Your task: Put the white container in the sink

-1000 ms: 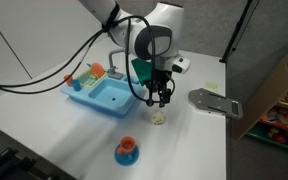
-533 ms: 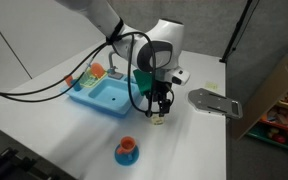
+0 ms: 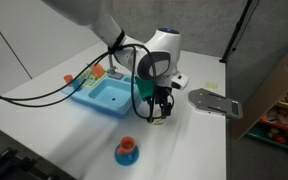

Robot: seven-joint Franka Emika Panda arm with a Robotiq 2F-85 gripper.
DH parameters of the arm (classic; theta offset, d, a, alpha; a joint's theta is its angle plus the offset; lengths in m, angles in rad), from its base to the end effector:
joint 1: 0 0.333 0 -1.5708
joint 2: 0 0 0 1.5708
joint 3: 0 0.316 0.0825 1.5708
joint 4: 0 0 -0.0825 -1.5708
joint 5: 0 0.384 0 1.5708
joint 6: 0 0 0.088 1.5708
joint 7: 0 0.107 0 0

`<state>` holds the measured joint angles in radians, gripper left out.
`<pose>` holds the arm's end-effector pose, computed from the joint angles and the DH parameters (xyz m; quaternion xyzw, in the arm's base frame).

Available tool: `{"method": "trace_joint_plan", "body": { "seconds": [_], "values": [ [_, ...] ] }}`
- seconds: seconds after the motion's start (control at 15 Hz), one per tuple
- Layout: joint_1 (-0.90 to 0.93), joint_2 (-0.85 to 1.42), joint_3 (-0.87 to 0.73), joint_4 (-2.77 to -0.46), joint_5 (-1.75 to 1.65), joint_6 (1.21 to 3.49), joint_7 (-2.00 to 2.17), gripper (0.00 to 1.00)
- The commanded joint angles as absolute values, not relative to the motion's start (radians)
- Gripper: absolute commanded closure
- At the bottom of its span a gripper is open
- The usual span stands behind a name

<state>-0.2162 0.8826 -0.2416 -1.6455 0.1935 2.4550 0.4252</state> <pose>0.6072 -0.2828 0.1040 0.8875 -0.4590 -0.0210 0.0341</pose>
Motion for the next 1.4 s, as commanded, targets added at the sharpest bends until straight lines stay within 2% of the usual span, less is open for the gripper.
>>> {"method": "trace_joint_plan", "body": {
  "seconds": [0.0,0.13,0.2,0.27,0.33,0.8,0.87,0.93,1.33],
  "values": [
    [-0.212,0.922,-0.242,-1.613,0.203,2.482,0.445,0.0],
    [-0.212,0.935,-0.242,-1.607,0.203,2.481,0.444,0.01],
    [-0.211,0.941,-0.243,-1.605,0.203,2.482,0.445,0.1],
    [-0.21,0.946,-0.243,-1.602,0.203,2.482,0.445,0.26],
    [-0.21,0.95,-0.243,-1.599,0.204,2.485,0.446,0.3],
    [-0.212,0.917,-0.241,-1.618,0.202,2.487,0.426,0.88],
    [-0.21,0.905,-0.242,-1.627,0.199,2.482,0.423,0.93],
    [-0.209,0.891,-0.242,-1.637,0.196,2.475,0.418,0.91],
    [-0.192,0.801,-0.244,-1.681,0.181,2.44,0.405,0.91]
  ]
}}
